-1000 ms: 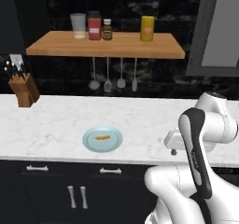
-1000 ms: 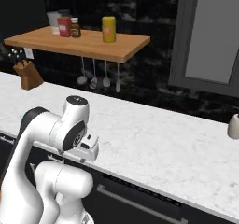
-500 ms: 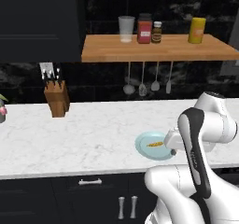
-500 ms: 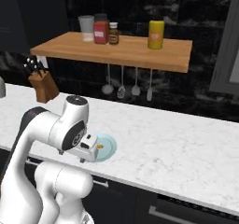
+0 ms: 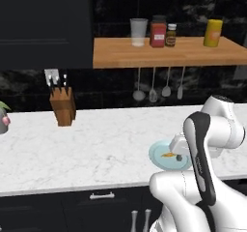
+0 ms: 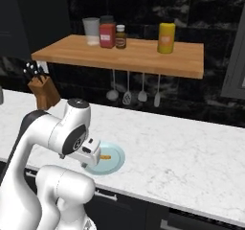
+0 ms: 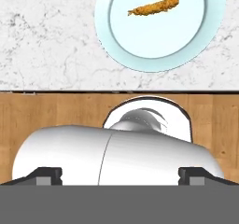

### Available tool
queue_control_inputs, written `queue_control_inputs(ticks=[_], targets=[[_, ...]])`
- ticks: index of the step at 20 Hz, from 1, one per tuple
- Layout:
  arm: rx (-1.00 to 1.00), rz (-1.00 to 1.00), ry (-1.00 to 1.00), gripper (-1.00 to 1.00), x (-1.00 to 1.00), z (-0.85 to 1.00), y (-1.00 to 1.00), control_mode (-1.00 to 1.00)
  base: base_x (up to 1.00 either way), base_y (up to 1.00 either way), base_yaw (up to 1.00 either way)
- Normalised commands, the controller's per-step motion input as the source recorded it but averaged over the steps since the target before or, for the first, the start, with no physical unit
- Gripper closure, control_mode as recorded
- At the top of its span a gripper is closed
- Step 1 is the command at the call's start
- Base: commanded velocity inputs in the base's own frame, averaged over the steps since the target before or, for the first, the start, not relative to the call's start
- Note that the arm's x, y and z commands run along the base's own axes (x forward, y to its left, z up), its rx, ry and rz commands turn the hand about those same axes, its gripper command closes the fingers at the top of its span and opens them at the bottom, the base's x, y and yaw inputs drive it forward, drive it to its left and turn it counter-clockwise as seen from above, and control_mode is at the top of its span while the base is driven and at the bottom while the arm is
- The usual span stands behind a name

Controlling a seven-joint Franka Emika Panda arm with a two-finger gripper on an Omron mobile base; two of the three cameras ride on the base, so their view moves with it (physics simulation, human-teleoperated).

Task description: Pick up the knife from the drawer and place it on the cutting board. Then place the meat from the plate to the cutting board.

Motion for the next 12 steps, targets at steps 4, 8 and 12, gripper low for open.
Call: queue_control_inputs(ticks=[4, 8, 12], targets=[[0.0, 0.0, 0.0, -1.0, 0.0, 0.0, 0.0, 1.0, 0.25, 0.03, 0.0], [0.0, 0.0, 0.0, -1.0, 0.0, 0.0, 0.0, 1.0, 0.0, 0.07, -0.11], [0.0, -0.05, 0.02, -1.0, 0.0, 0.0, 0.02, -1.0, 0.0, 0.02, -0.14]])
